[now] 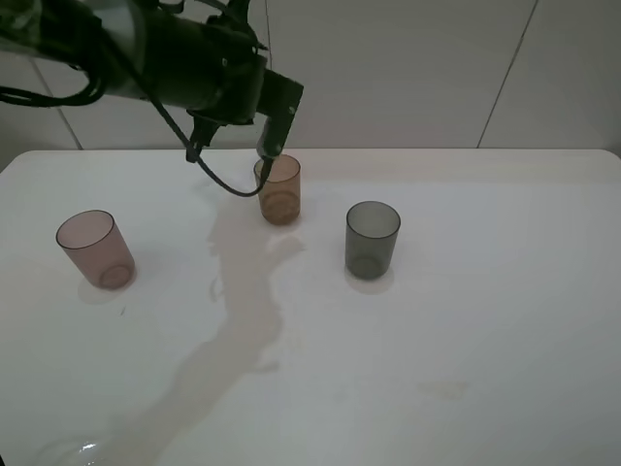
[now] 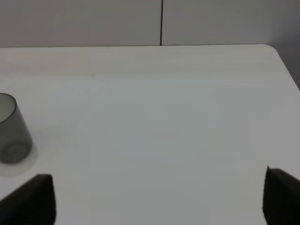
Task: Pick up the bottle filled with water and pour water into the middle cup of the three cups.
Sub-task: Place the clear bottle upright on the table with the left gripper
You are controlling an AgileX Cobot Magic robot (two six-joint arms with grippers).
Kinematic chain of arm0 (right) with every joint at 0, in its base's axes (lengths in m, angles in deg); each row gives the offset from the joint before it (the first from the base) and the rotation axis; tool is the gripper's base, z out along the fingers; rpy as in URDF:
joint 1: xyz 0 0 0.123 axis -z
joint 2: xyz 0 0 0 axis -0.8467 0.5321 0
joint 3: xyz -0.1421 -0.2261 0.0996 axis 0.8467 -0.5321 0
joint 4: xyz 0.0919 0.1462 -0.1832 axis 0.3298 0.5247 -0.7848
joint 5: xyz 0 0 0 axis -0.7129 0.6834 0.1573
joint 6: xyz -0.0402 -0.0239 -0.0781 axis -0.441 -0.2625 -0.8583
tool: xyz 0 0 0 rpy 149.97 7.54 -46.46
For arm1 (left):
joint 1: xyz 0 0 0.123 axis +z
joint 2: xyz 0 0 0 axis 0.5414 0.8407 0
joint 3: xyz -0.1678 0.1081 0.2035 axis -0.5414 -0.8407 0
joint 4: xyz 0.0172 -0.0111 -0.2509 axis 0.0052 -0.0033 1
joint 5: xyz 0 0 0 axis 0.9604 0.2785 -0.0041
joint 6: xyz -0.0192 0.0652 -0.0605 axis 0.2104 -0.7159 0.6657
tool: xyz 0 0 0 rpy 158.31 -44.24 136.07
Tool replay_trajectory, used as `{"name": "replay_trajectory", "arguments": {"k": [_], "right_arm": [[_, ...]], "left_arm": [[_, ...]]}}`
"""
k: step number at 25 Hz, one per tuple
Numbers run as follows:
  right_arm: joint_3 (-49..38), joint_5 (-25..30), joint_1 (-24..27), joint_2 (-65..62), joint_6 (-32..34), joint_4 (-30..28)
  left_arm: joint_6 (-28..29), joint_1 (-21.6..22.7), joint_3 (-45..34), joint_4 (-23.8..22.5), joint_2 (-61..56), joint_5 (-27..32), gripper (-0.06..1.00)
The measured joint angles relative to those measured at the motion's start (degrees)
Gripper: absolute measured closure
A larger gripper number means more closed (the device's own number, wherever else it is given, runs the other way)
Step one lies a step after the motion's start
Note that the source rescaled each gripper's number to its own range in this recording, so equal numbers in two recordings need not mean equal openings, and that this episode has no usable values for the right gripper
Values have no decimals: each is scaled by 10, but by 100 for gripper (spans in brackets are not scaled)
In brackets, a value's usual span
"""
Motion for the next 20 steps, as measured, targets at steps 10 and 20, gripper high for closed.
{"name": "replay_trajectory", "arguments": {"k": [10, 20], "right_arm": [[0, 0, 0, 0, 0, 0], [0, 0, 0, 0, 0, 0]], "left_arm": [[295, 30, -11, 182, -98, -29, 94], [460, 122, -196, 244, -148, -324, 94]]}}
